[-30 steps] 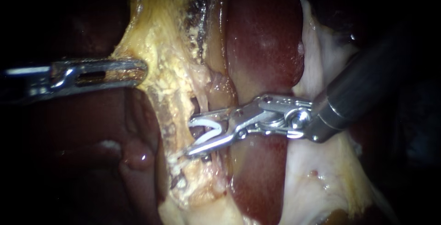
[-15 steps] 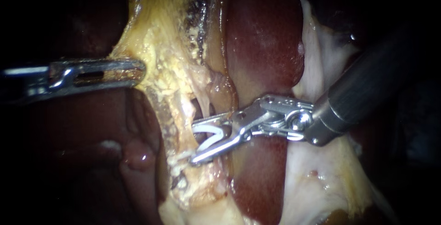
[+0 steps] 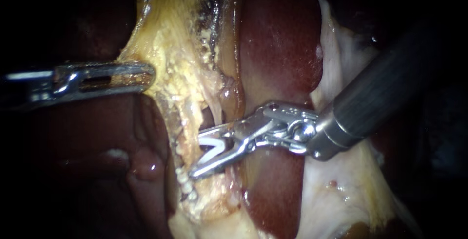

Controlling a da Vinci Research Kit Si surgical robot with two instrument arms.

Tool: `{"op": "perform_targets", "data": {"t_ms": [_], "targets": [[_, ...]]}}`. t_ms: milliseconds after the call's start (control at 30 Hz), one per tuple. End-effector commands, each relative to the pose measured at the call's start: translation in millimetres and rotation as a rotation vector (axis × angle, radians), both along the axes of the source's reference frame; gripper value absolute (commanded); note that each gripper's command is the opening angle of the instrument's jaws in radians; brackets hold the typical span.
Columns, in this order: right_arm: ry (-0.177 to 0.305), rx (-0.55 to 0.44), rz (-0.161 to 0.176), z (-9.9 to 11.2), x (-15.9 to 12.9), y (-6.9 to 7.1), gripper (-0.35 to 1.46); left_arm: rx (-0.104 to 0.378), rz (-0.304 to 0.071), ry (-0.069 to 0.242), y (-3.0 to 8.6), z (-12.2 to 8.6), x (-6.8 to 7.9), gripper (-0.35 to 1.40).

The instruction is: Clipping third clip left tube

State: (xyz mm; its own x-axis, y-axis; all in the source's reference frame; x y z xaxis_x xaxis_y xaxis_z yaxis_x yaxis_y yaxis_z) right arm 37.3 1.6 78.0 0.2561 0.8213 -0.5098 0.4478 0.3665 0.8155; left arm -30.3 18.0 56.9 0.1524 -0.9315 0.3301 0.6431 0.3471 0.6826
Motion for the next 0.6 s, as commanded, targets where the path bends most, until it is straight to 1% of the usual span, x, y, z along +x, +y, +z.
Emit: {"op": "perform_targets", "data": {"t_ms": [33, 100, 267, 600], "targets": [[0.01, 0.013, -0.004, -0.2, 0.1, 0.0, 0.59, -0.001, 0.0, 0.001, 0.0, 0.2, 0.1, -0.35], [0.028, 0.023, -0.016, -0.4, 0.6, -0.1, 0.59, -0.002, 0.0, 0.001, 0.1, 0.6, 0.2, -0.35], [0.051, 0.038, -0.041, -0.7, 1.7, -0.2, 0.58, -0.001, -0.005, -0.002, 0.1, 1.3, 0.3, -0.35], [0.042, 0.05, -0.045, -0.1, 3.1, -0.3, 0.57, -0.001, -0.005, -0.002, 0.1, 1.2, 0.3, -0.35]]}}
